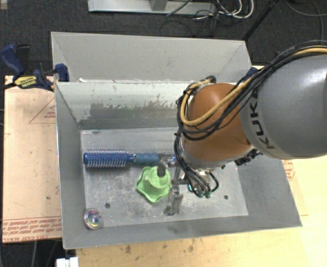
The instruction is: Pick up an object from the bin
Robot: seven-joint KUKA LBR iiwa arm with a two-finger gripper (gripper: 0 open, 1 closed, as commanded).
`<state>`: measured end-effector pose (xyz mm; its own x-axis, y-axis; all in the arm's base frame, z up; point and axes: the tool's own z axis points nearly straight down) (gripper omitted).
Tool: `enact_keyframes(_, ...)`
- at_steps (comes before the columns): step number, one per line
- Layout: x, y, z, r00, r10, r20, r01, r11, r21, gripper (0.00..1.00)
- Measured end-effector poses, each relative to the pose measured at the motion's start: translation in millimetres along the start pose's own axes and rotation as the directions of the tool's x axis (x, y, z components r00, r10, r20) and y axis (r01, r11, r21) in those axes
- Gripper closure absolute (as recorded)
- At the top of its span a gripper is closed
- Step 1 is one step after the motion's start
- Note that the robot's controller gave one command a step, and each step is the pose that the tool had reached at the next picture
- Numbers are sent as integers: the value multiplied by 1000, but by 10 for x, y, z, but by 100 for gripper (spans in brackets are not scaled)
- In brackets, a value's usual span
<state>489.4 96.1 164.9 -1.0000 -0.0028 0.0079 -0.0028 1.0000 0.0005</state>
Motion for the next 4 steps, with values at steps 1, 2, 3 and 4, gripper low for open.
enact_keyframes(1, -286, -89, 645, 994, 103, 29, -102, 995, -7, 0)
enact_keyframes(2, -285, 98, 605, 991, 134, 15, -134, 991, -3, 0)
enact_keyframes(3, -390, 141, 625, 962, 273, 14, -273, 962, -7, 0)
enact_keyframes(4, -521, 8, 870, 926, 378, 9, -378, 926, -14, 0)
